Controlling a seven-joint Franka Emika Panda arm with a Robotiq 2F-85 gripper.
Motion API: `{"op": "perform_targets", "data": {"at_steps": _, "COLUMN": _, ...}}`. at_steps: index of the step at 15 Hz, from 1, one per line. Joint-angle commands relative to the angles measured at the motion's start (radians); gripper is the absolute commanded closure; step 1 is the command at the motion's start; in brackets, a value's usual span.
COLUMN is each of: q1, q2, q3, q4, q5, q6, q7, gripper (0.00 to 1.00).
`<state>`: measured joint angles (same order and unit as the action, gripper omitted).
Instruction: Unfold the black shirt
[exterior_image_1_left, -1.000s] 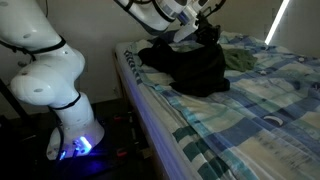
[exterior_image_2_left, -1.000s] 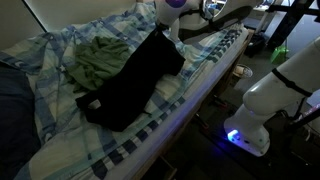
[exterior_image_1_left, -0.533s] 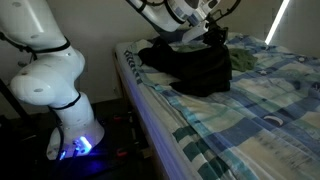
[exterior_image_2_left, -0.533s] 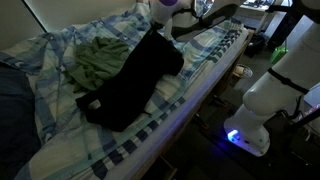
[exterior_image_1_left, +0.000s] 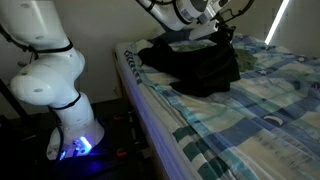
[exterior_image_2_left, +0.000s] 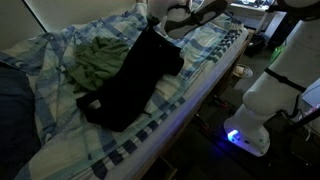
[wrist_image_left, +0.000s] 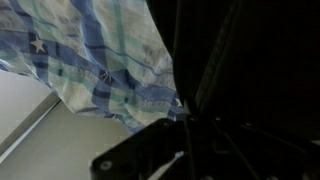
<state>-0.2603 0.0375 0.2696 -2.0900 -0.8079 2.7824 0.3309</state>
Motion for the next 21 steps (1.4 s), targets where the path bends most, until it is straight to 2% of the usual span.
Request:
{"op": "perform_targets", "data": {"at_steps": 1, "q1": 0.101, "q2": -0.052, "q3": -0.11, "q4": -0.075, "q5": 0.251, "q6": 0.126, "q7": -0.202, "gripper": 0.99}}
{"op": "perform_targets", "data": {"at_steps": 2, "q1": 0.053, "q2": -0.003, "q3": -0.058, "q4": -0.014, "q5": 0.143, "q6": 0.061, "q7": -0.11, "gripper": 0.94}}
{"op": "perform_targets", "data": {"at_steps": 4, "q1": 0.088, "q2": -0.011, "q3": -0.094, "q4": -0.034, "q5": 0.225, "q6": 0.099, "q7": -0.177, "gripper": 0.94}}
{"op": "perform_targets", "data": {"at_steps": 10, "q1": 0.095, "q2": -0.021, "q3": -0.1, "q4": -0.046, "q5": 0.231, "q6": 0.104, "q7": -0.177, "gripper": 0.94}}
{"op": "perform_targets", "data": {"at_steps": 11, "q1": 0.095, "q2": -0.021, "q3": -0.1, "q4": -0.046, "q5": 0.231, "q6": 0.104, "q7": -0.177, "gripper": 0.99}}
{"op": "perform_targets", "data": {"at_steps": 12, "q1": 0.097, "q2": -0.014, "q3": -0.097, "q4": -0.044, "q5": 0.237, "q6": 0.1, "q7": -0.185, "gripper": 0.99}}
{"op": "perform_targets", "data": {"at_steps": 17, "q1": 0.107, "q2": 0.054, "q3": -0.088, "q4": -0.002, "q5": 0.244, "q6": 0.073, "q7": -0.197, "gripper": 0.99}}
{"op": "perform_targets", "data": {"at_steps": 21, "q1": 0.106, "q2": 0.118, "q3": -0.072, "q4": 0.033, "q5": 0.29, "q6": 0.066, "q7": -0.269, "gripper": 0.99}}
